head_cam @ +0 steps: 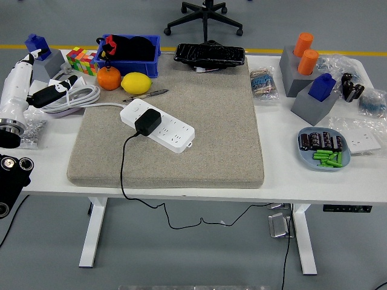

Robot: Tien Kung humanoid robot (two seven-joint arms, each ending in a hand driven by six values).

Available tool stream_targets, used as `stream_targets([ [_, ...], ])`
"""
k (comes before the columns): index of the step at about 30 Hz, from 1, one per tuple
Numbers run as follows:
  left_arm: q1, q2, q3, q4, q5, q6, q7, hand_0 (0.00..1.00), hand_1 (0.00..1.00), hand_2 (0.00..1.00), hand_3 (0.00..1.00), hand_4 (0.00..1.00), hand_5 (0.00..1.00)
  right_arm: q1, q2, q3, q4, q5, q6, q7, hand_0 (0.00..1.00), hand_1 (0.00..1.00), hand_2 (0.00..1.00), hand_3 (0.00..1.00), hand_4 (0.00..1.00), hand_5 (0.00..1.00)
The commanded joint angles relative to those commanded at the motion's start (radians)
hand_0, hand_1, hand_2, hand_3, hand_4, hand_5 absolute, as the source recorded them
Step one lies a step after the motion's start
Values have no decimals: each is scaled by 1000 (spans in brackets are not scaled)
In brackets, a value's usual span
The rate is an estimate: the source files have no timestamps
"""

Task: Press the white button,pick up the black plug,place it near the board,insert it into the board

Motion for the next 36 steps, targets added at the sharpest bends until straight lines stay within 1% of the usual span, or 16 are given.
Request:
stream_targets([
  [9, -5, -3, 1, 3, 1, -3, 4, 995, 961, 916, 883, 893, 573, 2, -4, 6, 1, -1, 2, -2, 657, 581, 569, 561, 617, 268],
  [21, 0, -7, 3, 4, 1, -5, 6, 996, 961, 915, 882, 891, 578, -6, -5, 20, 0, 0, 3, -1, 657, 580, 569, 562, 615, 271],
  [30, -24, -4, 7, 4, -2, -5, 7, 996, 960, 915, 882, 888, 580, 9, -14, 31, 3, 7, 3, 0, 657, 581, 570, 562, 615, 273],
  [36, -22, -3, 6, 1, -2, -5, 7, 996, 960, 913, 882, 890, 583, 8, -13, 34, 3, 7, 4, 0, 657, 581, 570, 563, 615, 274],
])
